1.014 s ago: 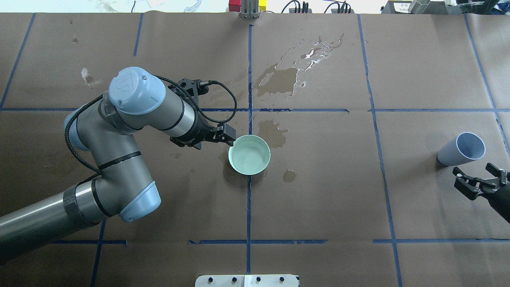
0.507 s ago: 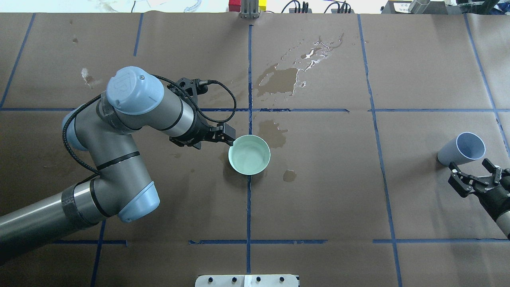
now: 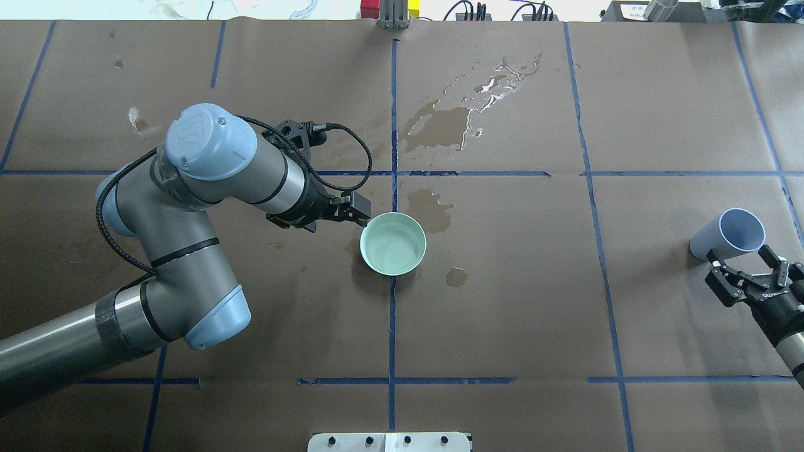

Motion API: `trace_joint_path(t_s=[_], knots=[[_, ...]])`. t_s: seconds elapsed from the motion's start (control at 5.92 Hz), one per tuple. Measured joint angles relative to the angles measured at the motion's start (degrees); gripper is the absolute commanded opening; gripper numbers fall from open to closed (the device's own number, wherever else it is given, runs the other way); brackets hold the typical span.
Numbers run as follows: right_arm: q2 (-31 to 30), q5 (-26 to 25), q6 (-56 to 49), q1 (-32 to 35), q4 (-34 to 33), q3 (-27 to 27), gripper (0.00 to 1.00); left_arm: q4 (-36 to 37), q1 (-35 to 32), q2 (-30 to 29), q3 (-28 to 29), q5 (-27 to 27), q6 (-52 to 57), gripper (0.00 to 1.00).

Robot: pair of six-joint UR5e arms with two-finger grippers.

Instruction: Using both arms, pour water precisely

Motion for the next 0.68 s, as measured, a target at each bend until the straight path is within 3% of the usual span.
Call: trace_joint_path(t_s=[0.68], knots=[[3.6, -1.9, -0.4, 0.0, 0.5, -4.8, 1.00, 0.0, -0.1, 0.7, -0.8, 0.4, 0.0, 0.99]])
